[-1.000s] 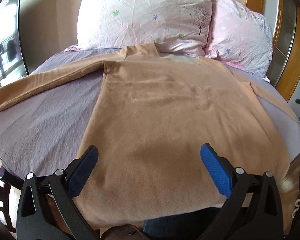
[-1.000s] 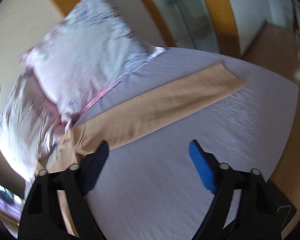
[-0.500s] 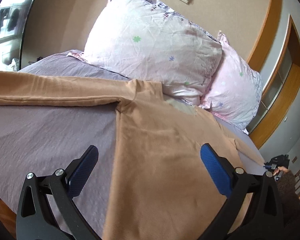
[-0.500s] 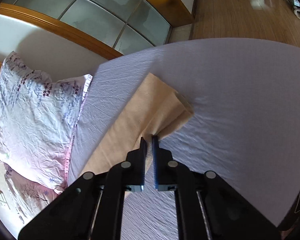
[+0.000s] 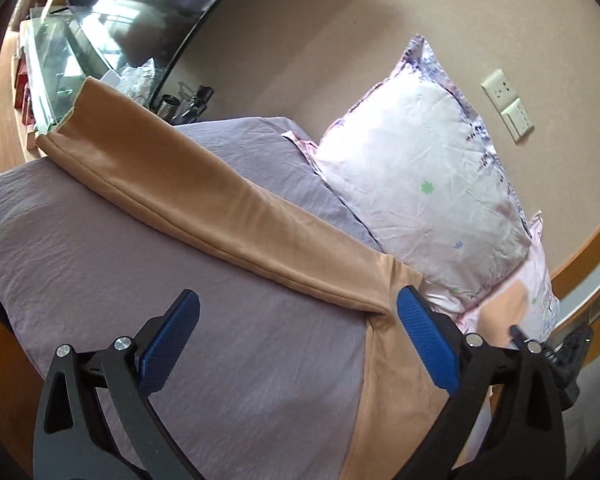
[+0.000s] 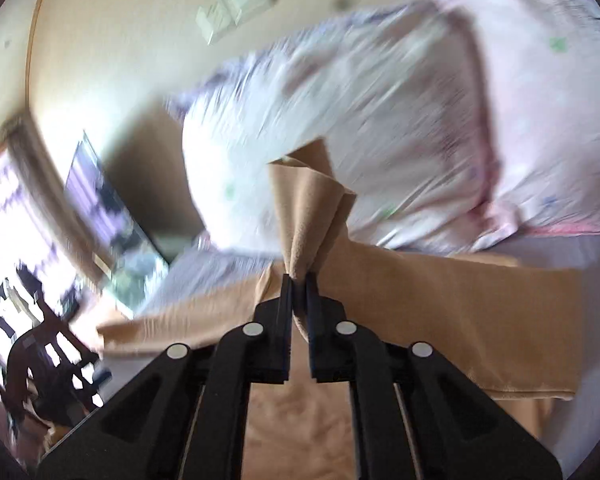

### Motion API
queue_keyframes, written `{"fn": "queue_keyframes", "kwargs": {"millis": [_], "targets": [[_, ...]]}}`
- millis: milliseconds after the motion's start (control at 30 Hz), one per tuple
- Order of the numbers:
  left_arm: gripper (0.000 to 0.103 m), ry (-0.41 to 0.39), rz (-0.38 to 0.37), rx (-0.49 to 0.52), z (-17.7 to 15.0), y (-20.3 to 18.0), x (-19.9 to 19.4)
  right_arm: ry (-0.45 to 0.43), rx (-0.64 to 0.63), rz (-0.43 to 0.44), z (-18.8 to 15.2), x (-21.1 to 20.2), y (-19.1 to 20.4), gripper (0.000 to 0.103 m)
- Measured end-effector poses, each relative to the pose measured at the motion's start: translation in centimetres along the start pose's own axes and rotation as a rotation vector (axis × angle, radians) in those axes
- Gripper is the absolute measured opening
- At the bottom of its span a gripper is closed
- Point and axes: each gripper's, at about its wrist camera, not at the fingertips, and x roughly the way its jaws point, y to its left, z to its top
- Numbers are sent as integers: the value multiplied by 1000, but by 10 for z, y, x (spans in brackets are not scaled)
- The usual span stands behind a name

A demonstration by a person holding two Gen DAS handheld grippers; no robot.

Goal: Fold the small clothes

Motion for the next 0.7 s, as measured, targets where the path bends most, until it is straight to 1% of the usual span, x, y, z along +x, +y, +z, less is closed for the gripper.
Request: {"fn": "queue_keyframes", "kwargs": {"millis": [33, 67, 100, 133, 200, 233, 300, 433, 467, 533, 600, 633, 667, 700], "targets": [[96, -3, 14, -11, 4, 4, 0, 73, 2, 17, -9, 19, 8, 22], [94, -3, 27, -19, 6, 7, 1, 125, 12, 36, -15, 35, 13, 29], [93, -4, 41, -35, 10, 13, 1, 126, 18, 56, -21, 36, 15, 35], [91, -3, 52, -54, 14, 19, 2, 103, 21, 71, -23, 33, 14, 40], [90, 2, 70, -93, 20, 32, 4, 19, 33, 54, -21, 14, 4, 67], [89, 5, 78, -112, 23, 38, 5, -11, 41, 42, -18, 5, -7, 71], [88, 9, 94, -154, 28, 49, 8, -55, 49, 22, -19, -13, -18, 75], [88, 25, 107, -250, 34, 66, 13, -84, 86, 3, -27, -42, -39, 81], [84, 32, 112, -276, 35, 69, 16, -85, 93, 3, -31, -47, -42, 81], [81, 23, 123, -308, 41, 74, 17, -86, 100, 14, -38, -53, -45, 82], [73, 18, 132, -353, 49, 82, 21, -93, 106, 40, -44, -58, -47, 82], [65, 15, 132, -381, 54, 88, 23, -97, 107, 55, -46, -60, -47, 82], [46, 13, 140, -414, 58, 95, 25, -101, 108, 73, -49, -63, -48, 82], [33, 24, 149, -457, 61, 105, 28, -107, 107, 87, -52, -67, -48, 83]]}}
